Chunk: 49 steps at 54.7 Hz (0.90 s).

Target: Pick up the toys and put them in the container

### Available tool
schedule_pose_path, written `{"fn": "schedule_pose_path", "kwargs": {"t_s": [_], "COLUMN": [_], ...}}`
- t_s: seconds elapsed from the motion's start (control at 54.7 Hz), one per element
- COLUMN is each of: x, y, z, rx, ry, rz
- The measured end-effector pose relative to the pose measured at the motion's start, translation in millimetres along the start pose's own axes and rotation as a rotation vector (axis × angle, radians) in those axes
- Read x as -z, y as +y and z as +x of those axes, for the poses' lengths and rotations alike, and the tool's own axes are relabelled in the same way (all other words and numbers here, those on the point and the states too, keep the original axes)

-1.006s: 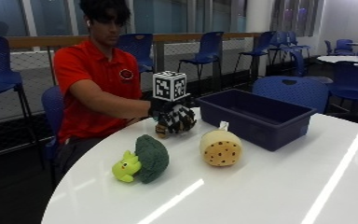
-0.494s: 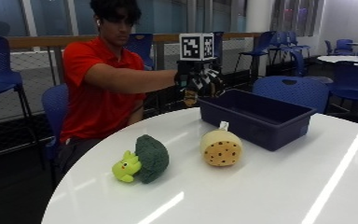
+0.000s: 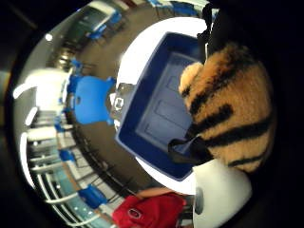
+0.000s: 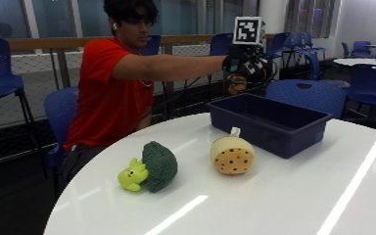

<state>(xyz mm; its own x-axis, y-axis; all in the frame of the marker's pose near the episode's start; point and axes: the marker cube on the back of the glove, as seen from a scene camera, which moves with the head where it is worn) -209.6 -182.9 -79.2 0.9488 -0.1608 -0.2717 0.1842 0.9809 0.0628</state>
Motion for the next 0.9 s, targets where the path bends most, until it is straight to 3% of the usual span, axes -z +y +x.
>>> {"fn": "schedule_pose_path", "kwargs": {"t_s": [0.091, 0.165, 0.238, 0.329, 0.402, 0.476, 0.549, 0.896], "x": [5, 5, 3, -9, -19, -25, -29, -89], "y": [-6, -12, -7, -12, -7, -2, 3, 61], "z": [-17, -24, -29, -30, -19, -13, -1, 159], "rx": [0.112, 0.097, 0.277, 0.151, 0.230, 0.245, 0.162, -0.104], "ry": [-0.057, -0.074, -0.097, -0.070, -0.028, -0.064, -0.141, -0.206], "rz": [0.016, 0.025, 0.024, -0.061, -0.117, -0.085, -0.041, -0.081]}}
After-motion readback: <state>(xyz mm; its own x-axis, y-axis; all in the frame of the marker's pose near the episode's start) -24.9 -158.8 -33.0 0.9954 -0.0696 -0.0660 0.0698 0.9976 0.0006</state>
